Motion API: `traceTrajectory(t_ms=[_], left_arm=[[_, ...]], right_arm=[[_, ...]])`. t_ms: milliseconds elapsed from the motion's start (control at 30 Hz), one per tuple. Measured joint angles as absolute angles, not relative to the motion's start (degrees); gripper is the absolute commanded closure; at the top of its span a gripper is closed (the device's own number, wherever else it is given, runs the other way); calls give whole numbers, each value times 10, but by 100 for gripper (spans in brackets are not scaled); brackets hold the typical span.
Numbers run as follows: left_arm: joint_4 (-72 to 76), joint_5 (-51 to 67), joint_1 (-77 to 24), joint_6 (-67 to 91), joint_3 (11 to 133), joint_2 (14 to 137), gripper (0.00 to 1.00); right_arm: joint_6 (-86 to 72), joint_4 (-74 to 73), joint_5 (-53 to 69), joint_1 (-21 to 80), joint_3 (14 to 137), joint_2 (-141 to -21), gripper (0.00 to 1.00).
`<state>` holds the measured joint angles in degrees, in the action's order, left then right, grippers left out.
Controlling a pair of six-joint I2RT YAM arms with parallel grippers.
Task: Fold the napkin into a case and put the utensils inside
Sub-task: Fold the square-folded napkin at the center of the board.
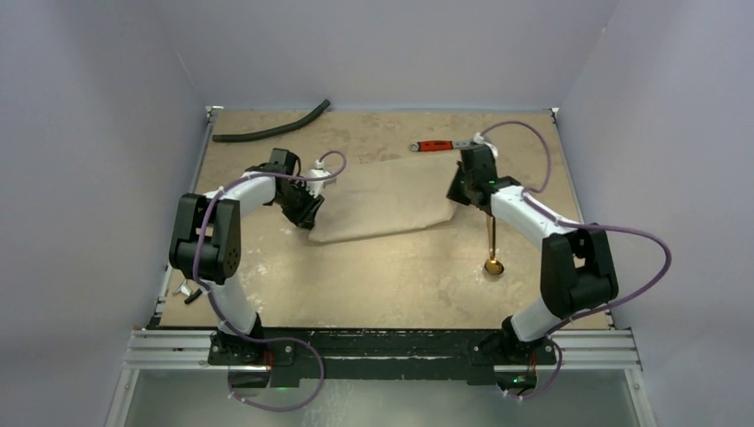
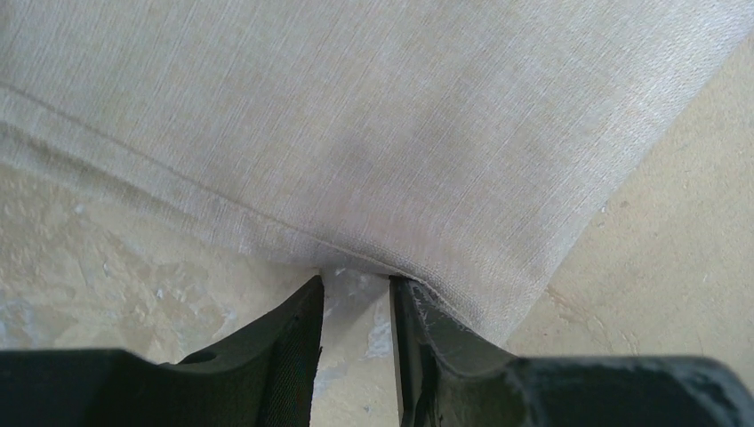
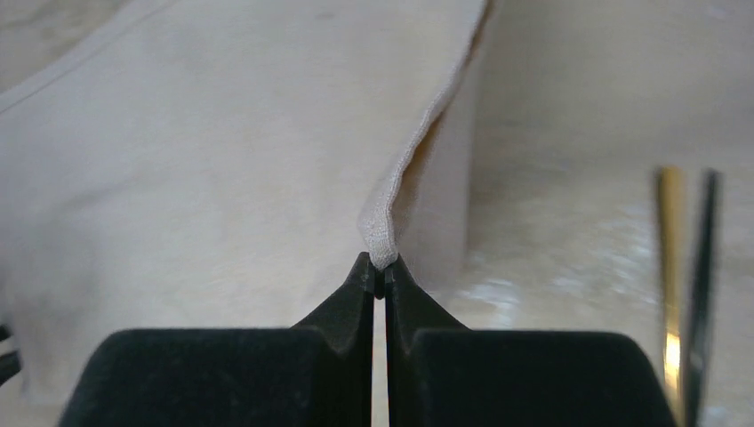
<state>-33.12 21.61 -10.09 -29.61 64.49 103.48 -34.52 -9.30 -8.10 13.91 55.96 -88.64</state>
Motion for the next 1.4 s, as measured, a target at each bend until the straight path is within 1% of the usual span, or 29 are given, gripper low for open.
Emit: traceTrajectory(t_ms=[133, 300, 533, 800, 1000, 1400], left_arm=[[-347, 224, -70, -293, 647, 1035, 68], [-355, 223, -20, -291, 656, 1033, 68], [-340, 226, -13, -281, 642, 1026, 68], [-315, 230, -11, -256, 628, 1025, 69], [-302, 237, -5, -234, 624, 1025, 70], [-273, 255, 45, -204, 620, 1029, 71]], right_arm=[[-331, -88, -78, 234, 638, -927, 100], [-322, -94, -65, 325, 719, -1001, 100], [-313, -114, -29, 402, 822, -1106, 100], [-301, -128, 31, 443, 951, -1190, 100], [-291, -134, 72, 460, 1008, -1219, 100], [-275, -134, 144, 486, 1037, -1273, 100]])
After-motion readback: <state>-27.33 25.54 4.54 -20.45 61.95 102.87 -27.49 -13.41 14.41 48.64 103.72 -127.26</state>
